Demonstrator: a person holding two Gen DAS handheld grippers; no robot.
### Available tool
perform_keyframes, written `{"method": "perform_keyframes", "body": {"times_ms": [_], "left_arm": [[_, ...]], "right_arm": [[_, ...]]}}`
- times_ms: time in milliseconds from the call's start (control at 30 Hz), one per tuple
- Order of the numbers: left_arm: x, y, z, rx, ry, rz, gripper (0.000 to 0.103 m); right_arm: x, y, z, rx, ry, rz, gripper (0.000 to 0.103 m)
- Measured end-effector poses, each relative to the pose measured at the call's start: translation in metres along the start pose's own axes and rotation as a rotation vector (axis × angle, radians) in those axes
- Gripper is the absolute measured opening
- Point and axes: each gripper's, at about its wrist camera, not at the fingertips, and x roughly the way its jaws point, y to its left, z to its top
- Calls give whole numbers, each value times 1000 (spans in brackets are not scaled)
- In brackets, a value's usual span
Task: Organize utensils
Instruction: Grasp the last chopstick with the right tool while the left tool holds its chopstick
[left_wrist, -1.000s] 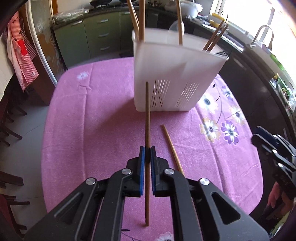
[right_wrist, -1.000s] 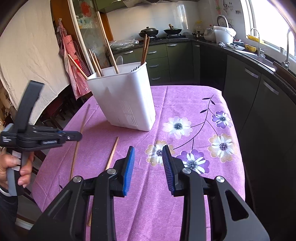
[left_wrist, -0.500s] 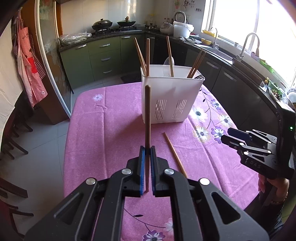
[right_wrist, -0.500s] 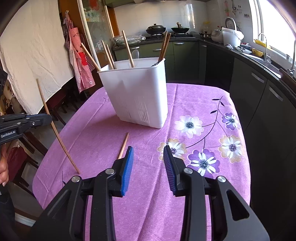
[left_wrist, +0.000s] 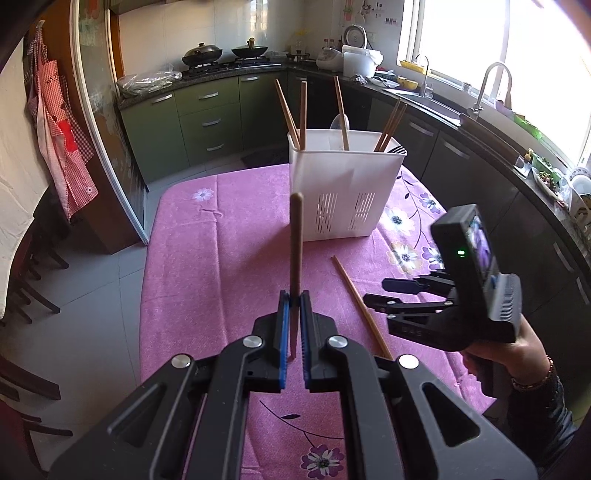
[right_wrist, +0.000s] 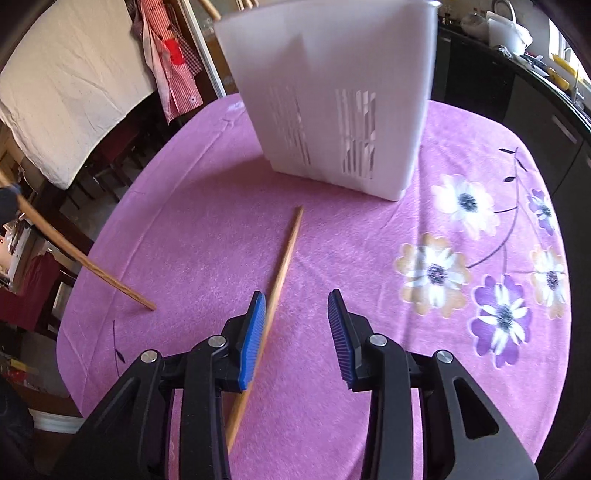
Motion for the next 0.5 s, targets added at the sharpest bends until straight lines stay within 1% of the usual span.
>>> {"method": "perform_keyframes", "body": {"times_ms": [167, 367, 433, 500], "left_arm": [[0, 0, 0, 5, 0, -7, 6], [0, -3, 0, 19, -2, -10, 6], [0, -3, -1, 20, -3, -11, 6], [0, -3, -1, 20, -3, -9, 6]], "right_arm": [[19, 15, 7, -20, 28, -29, 36], [33, 29, 12, -44, 61, -67, 34], [34, 32, 11, -51, 60, -82, 34], [36, 35, 11, -54, 60, -103, 28]]}}
